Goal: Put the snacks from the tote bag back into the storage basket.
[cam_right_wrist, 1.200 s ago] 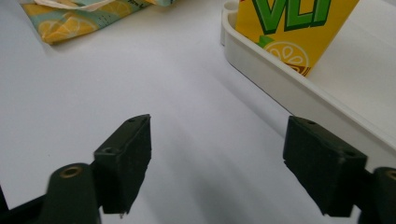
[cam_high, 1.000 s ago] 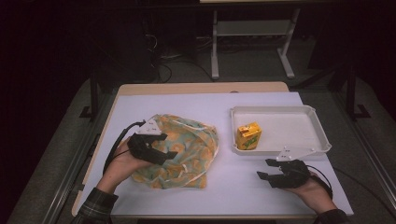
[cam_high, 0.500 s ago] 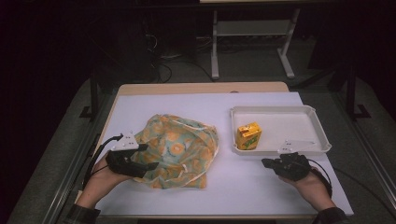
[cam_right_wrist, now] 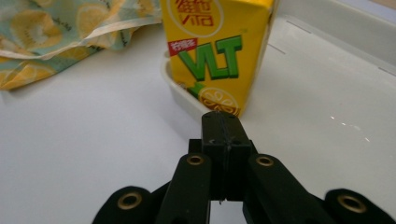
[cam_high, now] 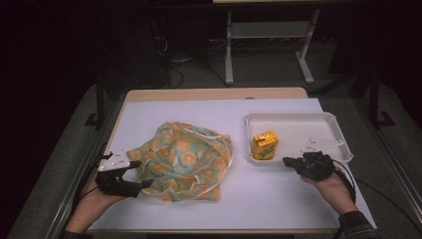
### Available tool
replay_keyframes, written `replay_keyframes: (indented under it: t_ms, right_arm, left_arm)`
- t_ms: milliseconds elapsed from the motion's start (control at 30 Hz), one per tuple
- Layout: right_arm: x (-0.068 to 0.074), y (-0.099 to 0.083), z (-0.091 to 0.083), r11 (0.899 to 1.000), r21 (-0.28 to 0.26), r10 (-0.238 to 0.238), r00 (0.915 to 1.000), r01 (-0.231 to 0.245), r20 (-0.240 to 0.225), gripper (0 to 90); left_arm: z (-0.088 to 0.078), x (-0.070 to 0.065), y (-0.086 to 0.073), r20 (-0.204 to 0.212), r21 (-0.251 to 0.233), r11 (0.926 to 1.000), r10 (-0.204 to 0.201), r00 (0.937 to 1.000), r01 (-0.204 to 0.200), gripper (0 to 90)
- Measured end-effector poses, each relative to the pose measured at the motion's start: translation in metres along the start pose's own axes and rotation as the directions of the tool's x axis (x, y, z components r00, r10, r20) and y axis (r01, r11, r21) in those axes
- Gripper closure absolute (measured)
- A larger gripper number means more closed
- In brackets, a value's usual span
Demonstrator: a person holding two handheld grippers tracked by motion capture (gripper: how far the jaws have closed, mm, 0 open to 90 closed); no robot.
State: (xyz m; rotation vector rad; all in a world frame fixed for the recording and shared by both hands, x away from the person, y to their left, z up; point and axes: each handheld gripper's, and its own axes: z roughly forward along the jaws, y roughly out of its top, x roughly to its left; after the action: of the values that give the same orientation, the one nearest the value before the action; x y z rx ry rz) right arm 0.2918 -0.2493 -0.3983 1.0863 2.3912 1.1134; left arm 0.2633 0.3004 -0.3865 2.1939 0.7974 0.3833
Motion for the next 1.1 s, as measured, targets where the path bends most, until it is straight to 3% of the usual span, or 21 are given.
replay_keyframes:
  t_ms: [100, 433, 633, 1100]
  right_arm:
    - [-0.007, 0.005, 0.005, 1.0, 0.001, -0.001, 0.9999, 0.001, 0.011, 89.7]
    - [-0.023, 0.02, 0.019, 1.0, -0.001, 0.002, 0.9997, -0.002, 0.024, 89.7]
    - [-0.031, 0.026, 0.028, 1.0, 0.011, 0.004, 0.9992, -0.005, 0.041, 89.7]
    - [-0.035, 0.032, 0.042, 1.0, 0.023, -0.007, 0.9999, 0.006, 0.009, 89.7]
  left_arm:
    - [-0.003, 0.002, -0.011, -0.026, -0.005, 1.0, -0.005, 0.9996, 0.005, 21.9]
    - [-0.01, 0.008, -0.032, -0.049, -0.016, 0.9988, -0.047, 0.9977, 0.046, 21.9]
    - [-0.009, 0.011, -0.037, -0.049, -0.002, 0.9989, -0.046, 0.9977, 0.046, 21.9]
    - [-0.005, 0.011, -0.04, -0.047, 0.028, 0.9988, -0.04, 0.9981, 0.041, 21.9]
